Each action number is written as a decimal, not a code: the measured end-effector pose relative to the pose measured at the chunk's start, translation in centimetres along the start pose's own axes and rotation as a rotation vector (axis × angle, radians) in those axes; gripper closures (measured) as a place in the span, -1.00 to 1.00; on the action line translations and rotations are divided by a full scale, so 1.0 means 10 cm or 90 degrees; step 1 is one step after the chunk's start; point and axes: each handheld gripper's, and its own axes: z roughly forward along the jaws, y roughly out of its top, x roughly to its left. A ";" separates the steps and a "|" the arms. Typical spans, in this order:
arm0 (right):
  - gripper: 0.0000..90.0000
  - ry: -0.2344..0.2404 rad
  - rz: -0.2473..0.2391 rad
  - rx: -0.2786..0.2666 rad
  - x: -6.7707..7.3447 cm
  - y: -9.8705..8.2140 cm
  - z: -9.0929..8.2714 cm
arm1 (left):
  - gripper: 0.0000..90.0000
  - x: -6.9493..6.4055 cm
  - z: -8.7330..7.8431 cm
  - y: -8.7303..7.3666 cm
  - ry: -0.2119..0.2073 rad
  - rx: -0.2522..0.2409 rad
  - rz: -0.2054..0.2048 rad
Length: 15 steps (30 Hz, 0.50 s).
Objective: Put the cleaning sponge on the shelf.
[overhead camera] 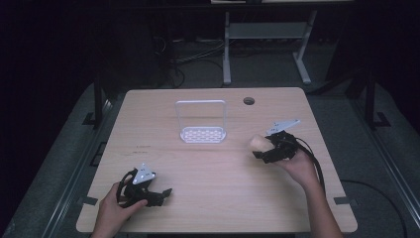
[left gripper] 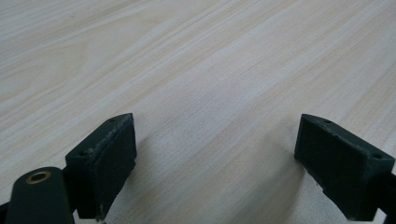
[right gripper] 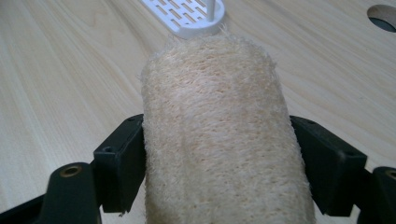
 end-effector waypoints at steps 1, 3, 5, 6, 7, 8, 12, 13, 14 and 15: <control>-0.47 0.002 -0.002 0.000 0.01 0.01 0.01 | -0.73 0.00 0.00 0.00 0.000 0.000 0.000; -0.47 0.005 -0.005 0.002 0.03 0.03 0.02 | -0.73 0.00 0.00 0.00 0.000 0.000 0.000; -0.48 0.005 -0.009 0.002 0.04 0.04 0.04 | -0.73 0.00 0.00 0.00 0.000 0.000 0.000; -0.47 0.006 -0.009 0.002 0.05 0.04 0.05 | -0.73 0.00 0.00 0.00 0.000 0.000 0.000; -0.48 0.007 -0.009 0.003 0.06 0.05 0.05 | -0.73 0.00 0.00 0.00 0.000 0.000 0.000; -0.47 0.008 -0.011 0.005 0.07 0.06 0.06 | -0.73 0.00 0.00 0.00 0.000 0.000 0.000; -0.47 0.017 -0.015 0.000 0.09 0.11 0.10 | -0.73 0.00 0.00 0.00 0.000 0.000 0.001; -0.47 0.019 -0.017 -0.002 0.09 0.12 0.11 | -0.73 0.00 0.00 0.00 0.000 0.001 0.002; -0.47 0.019 -0.017 -0.002 0.09 0.12 0.11 | -0.73 0.00 0.00 0.00 0.000 0.001 0.002; -0.47 0.019 -0.017 -0.001 0.10 0.13 0.11 | -0.73 0.00 0.00 0.00 0.000 0.001 0.002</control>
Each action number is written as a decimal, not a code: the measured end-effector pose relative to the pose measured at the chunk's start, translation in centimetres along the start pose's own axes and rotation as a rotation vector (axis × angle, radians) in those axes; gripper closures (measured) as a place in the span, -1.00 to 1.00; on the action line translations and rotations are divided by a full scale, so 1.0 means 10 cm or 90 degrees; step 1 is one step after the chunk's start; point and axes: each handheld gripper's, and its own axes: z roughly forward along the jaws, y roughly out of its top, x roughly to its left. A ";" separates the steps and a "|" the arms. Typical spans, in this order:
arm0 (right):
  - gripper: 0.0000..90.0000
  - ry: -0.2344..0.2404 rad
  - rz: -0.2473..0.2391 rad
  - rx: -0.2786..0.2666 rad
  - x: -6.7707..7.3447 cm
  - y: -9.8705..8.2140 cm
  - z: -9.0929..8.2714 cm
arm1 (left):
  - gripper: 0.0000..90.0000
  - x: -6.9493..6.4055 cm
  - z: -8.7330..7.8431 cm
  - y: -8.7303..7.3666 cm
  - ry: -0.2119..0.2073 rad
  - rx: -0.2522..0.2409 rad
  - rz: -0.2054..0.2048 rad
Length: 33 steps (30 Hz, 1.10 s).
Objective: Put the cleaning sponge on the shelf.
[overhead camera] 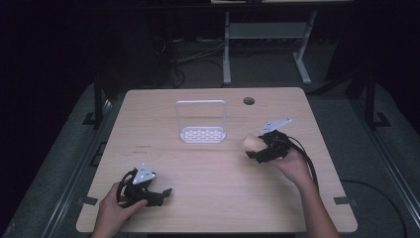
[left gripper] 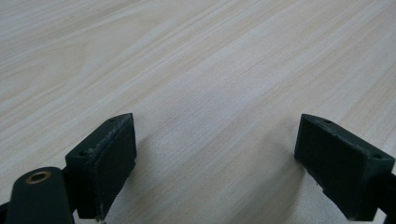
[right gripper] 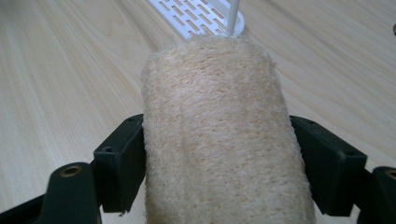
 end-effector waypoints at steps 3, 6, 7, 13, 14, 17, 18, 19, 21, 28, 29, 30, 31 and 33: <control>-0.47 0.004 -0.003 -0.005 0.01 0.03 0.02 | -0.73 0.00 0.00 0.00 0.000 0.000 0.000; -0.47 0.009 -0.004 -0.004 0.05 0.07 0.05 | -0.73 0.00 0.00 0.00 0.000 0.000 0.000; -0.47 0.010 -0.009 -0.007 0.05 0.08 0.06 | -0.73 0.00 0.00 0.00 0.000 0.000 0.000; -0.47 0.019 -0.012 -0.019 0.09 0.17 0.11 | -0.73 0.00 0.00 0.00 0.000 0.000 0.000; -0.47 0.020 -0.012 -0.018 0.10 0.18 0.12 | -0.73 0.00 0.00 0.00 0.000 0.000 0.000; -0.47 0.023 -0.017 -0.015 0.11 0.21 0.16 | -0.73 0.00 0.00 0.00 0.000 0.000 0.000; -0.47 0.026 -0.018 -0.015 0.12 0.23 0.18 | -0.73 0.00 0.00 0.00 0.000 0.000 -0.001; -0.47 0.027 -0.018 -0.014 0.13 0.25 0.19 | -0.73 0.00 0.00 0.00 0.000 0.000 -0.002; -0.47 0.028 -0.023 -0.015 0.14 0.28 0.21 | -0.73 0.00 0.00 0.00 0.000 -0.001 -0.003; -0.47 0.036 -0.030 -0.021 0.19 0.39 0.27 | -0.73 0.00 0.00 0.00 0.000 -0.002 -0.004; -0.47 0.035 -0.033 -0.022 0.19 0.40 0.28 | -0.73 0.00 0.00 0.00 0.000 -0.001 -0.004; -0.47 0.039 -0.031 -0.022 0.20 0.42 0.29 | -0.73 0.00 0.00 0.00 0.000 -0.001 -0.004; -0.47 0.039 -0.034 -0.020 0.21 0.45 0.31 | -0.73 0.00 0.00 0.00 0.000 0.000 -0.003; -0.47 0.040 -0.036 -0.022 0.22 0.46 0.32 | -0.73 0.00 0.00 0.00 0.000 0.000 -0.002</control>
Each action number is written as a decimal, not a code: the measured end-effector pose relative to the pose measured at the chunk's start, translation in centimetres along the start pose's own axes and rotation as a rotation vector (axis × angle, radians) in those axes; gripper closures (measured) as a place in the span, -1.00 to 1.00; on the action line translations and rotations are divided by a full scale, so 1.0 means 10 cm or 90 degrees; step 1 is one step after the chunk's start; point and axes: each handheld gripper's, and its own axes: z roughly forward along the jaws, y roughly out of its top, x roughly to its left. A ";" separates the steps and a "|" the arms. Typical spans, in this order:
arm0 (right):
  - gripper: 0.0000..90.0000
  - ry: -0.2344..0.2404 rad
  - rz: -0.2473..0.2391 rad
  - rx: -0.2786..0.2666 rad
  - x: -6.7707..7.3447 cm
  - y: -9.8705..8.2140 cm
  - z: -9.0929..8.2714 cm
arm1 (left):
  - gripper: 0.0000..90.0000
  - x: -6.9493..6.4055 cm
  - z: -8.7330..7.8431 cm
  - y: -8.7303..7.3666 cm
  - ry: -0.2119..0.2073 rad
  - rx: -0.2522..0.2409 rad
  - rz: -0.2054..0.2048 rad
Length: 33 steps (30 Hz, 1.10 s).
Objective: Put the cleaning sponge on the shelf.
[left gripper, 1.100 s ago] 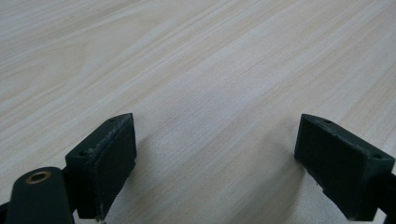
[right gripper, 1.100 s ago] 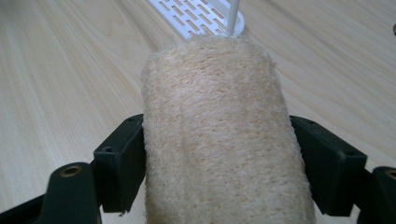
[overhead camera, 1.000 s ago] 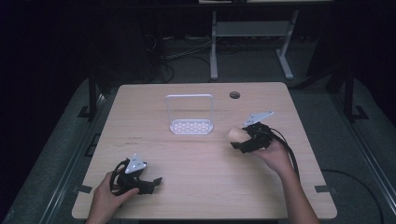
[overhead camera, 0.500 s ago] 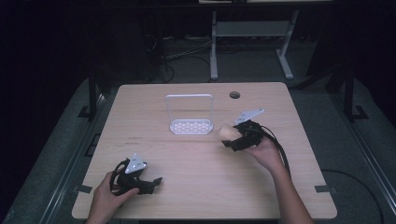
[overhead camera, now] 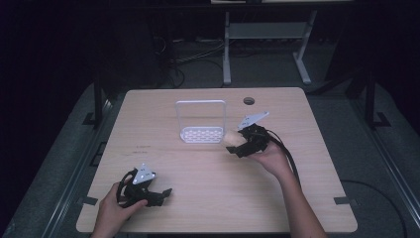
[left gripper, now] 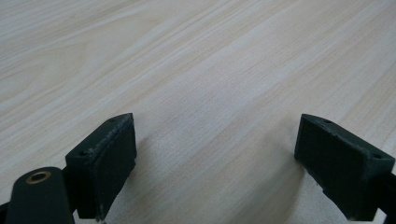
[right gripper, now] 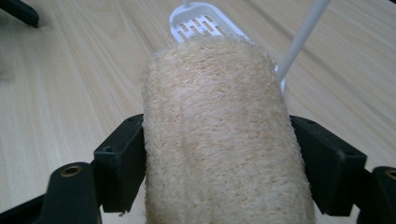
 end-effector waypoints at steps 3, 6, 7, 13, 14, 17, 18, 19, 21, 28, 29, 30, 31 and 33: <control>-0.47 0.003 -0.007 0.000 0.01 0.04 0.03 | -0.73 0.00 0.00 0.00 0.000 -0.001 0.001; -0.47 0.005 -0.007 -0.004 0.02 0.07 0.05 | -0.73 0.00 0.00 0.00 0.000 0.001 0.000; -0.47 0.005 -0.006 -0.004 0.03 0.08 0.06 | -0.73 0.00 0.00 0.00 0.000 0.001 0.000; -0.47 0.010 -0.010 -0.003 0.05 0.15 0.12 | -0.73 0.00 0.00 0.00 0.000 0.001 0.000; -0.47 0.010 -0.010 -0.003 0.05 0.15 0.12 | -0.73 0.00 0.00 0.00 0.000 0.001 0.000; -0.47 0.012 -0.015 -0.002 0.06 0.20 0.16 | -0.73 0.00 0.00 0.00 -0.001 0.001 0.000; -0.47 0.014 -0.017 -0.001 0.06 0.21 0.17 | -0.73 0.00 0.00 0.00 0.000 0.002 0.001; -0.47 0.014 -0.017 -0.001 0.06 0.21 0.17 | -0.73 0.00 0.00 0.00 0.000 0.002 0.001; -0.47 0.014 -0.019 -0.003 0.07 0.24 0.19 | -0.73 0.00 0.00 0.00 0.000 0.002 0.001; -0.47 0.016 -0.025 -0.002 0.09 0.29 0.27 | -0.73 0.00 0.00 0.00 0.000 0.002 0.001; -0.47 0.018 -0.027 -0.003 0.10 0.32 0.31 | -0.73 0.00 0.00 0.00 -0.001 0.002 0.002; -0.47 0.018 -0.026 -0.003 0.11 0.33 0.32 | -0.73 0.00 0.00 0.00 -0.001 0.001 0.001; -0.47 0.018 -0.029 -0.002 0.11 0.34 0.34 | -0.73 0.00 0.00 0.00 -0.001 0.001 0.000; -0.47 0.018 -0.030 -0.001 0.11 0.36 0.36 | -0.73 0.00 0.00 0.00 0.000 0.000 -0.001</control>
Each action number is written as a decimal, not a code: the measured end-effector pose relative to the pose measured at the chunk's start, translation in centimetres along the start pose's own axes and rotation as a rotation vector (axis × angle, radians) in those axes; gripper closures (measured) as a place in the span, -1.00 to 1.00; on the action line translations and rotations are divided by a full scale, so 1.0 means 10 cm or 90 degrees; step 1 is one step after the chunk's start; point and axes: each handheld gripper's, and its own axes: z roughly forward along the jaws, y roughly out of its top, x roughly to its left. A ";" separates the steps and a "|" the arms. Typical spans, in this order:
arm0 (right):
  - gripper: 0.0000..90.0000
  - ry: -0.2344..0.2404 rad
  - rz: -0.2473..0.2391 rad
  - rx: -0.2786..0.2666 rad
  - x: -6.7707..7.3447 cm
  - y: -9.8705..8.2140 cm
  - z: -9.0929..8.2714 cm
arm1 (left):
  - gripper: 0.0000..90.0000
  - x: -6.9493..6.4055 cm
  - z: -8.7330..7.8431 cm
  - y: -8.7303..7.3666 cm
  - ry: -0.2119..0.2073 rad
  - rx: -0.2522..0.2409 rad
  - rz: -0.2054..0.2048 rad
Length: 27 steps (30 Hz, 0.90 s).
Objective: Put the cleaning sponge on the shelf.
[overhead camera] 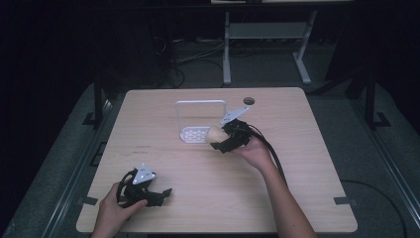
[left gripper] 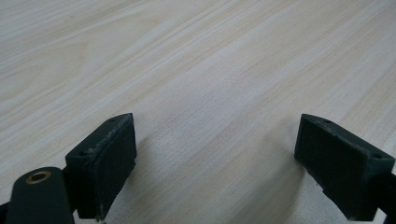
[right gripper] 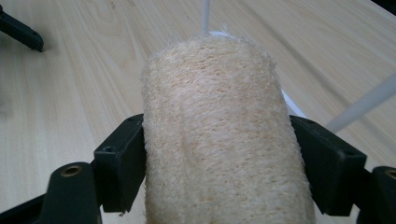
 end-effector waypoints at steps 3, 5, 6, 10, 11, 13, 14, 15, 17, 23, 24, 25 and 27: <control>-0.47 -0.001 -0.004 -0.004 0.01 0.05 0.06 | -0.73 0.00 0.00 0.00 0.000 0.001 0.002; -0.47 -0.001 -0.002 -0.002 0.01 0.07 0.09 | -0.73 0.00 0.00 0.00 0.000 0.002 0.002; -0.47 -0.002 -0.001 -0.001 0.01 0.08 0.11 | -0.73 0.00 0.00 0.00 0.000 0.002 0.002; -0.47 -0.001 -0.003 0.007 0.01 0.13 0.20 | -0.73 0.00 0.00 0.00 -0.001 0.001 0.002; -0.47 0.000 -0.006 0.007 0.02 0.15 0.22 | -0.73 0.00 0.00 0.00 -0.001 0.001 0.002; -0.47 -0.004 -0.006 0.003 0.03 0.20 0.28 | -0.73 0.00 0.00 0.00 0.000 0.001 0.002; -0.47 -0.004 -0.006 0.003 0.03 0.20 0.28 | -0.73 0.00 0.00 0.00 -0.001 0.001 0.001; -0.47 -0.004 -0.007 0.002 0.02 0.21 0.29 | -0.73 0.00 0.00 0.00 0.000 0.000 0.001; -0.47 -0.005 -0.008 0.007 0.02 0.24 0.34 | -0.73 0.00 0.00 0.00 0.000 0.001 0.001; -0.47 -0.019 -0.009 0.007 0.01 0.31 0.43 | -0.73 0.00 0.00 0.00 0.001 0.000 0.001; -0.47 -0.022 -0.004 0.002 0.01 0.32 0.46 | -0.73 0.00 0.00 0.00 0.001 0.000 0.001; -0.47 -0.022 -0.004 0.002 0.01 0.32 0.46 | -0.73 0.00 0.00 0.00 0.001 0.000 0.001; -0.47 -0.026 0.002 0.003 0.00 0.32 0.51 | -0.73 0.00 0.00 0.00 0.001 0.000 0.001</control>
